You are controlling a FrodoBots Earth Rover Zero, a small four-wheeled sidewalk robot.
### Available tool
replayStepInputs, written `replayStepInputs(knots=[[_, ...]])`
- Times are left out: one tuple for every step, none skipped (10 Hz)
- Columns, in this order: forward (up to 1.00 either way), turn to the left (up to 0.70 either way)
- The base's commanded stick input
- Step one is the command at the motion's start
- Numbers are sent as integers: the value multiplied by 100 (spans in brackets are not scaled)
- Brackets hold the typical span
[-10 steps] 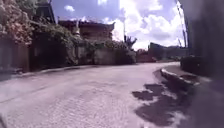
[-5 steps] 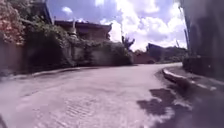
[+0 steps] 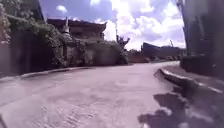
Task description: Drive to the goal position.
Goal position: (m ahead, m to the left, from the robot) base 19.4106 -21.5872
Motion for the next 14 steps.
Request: replayStepInputs(knots=[[85, -4], [85, -1], [85, 0], [85, 0], [85, 0], [85, 0], [85, 0], [85, 0], [85, 0], [85, 0], [85, 0], [85, 0], [85, 0], [85, 0]])
